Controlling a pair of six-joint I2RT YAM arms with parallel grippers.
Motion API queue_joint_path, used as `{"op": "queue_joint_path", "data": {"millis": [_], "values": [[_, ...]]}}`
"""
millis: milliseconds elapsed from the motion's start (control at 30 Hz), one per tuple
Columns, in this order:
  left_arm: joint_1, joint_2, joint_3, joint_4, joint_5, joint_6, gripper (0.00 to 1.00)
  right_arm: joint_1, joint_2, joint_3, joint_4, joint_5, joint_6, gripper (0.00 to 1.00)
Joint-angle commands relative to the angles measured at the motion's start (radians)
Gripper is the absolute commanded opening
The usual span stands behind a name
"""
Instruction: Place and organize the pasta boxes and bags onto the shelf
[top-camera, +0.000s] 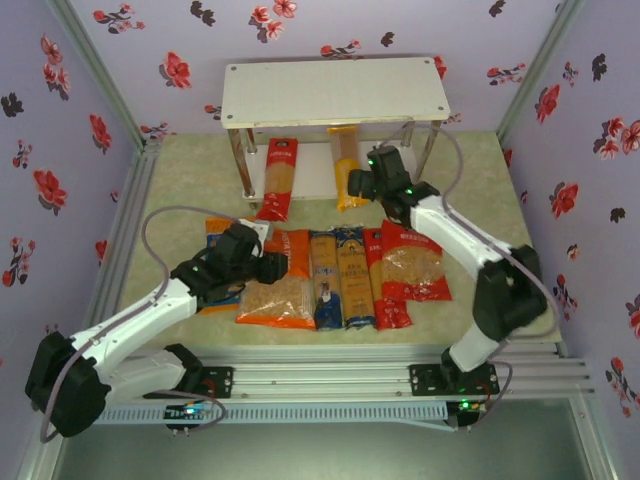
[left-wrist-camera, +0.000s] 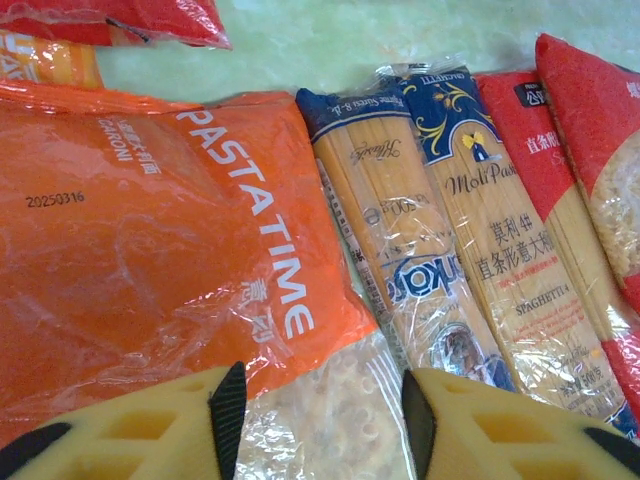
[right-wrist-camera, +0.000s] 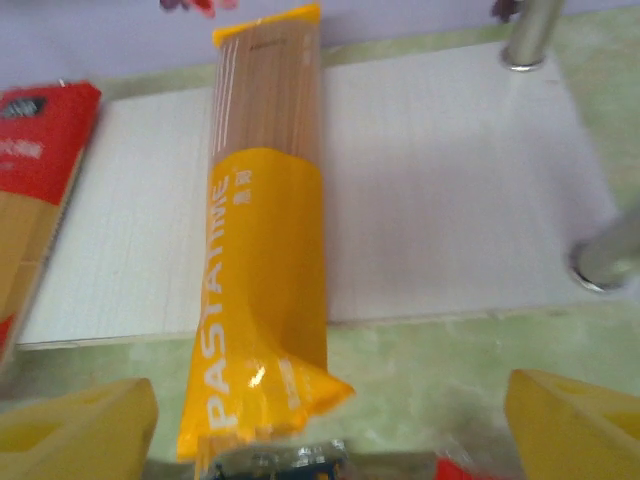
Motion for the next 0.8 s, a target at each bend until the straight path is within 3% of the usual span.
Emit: {"op": "queue_joint_path", "data": {"millis": [0,100,200,467,767], "values": [[-0.049,0.059,0.034,0.031,-0.030,-0.008,0.44,-0.006,-0.093,-0.120,-0.062,0.021,0.036,0.75],[-0.093,0.133,0.054,0.070,-0.027,-0.025,0.43,-0.003,-0.157,-0.223,-0.133,-0.061,0.079,0.51],[-0.130,0.202,0.083,0.101,-0.021,-0.038,0.42,0.004,-0.198,-0.324,-0.148,-0.154,0.129,0.37],[-0.157,0.325,0.159,0.137,0.017,-0.046,0.44,0.046,-0.195,-0.425,-0.105,-0.251,0.183,0.36],[-0.192,0.399,0.211,0.142,0.037,-0.059,0.48,0.011,-0.110,-0.416,-0.128,-0.256,0.181,0.36]]}}
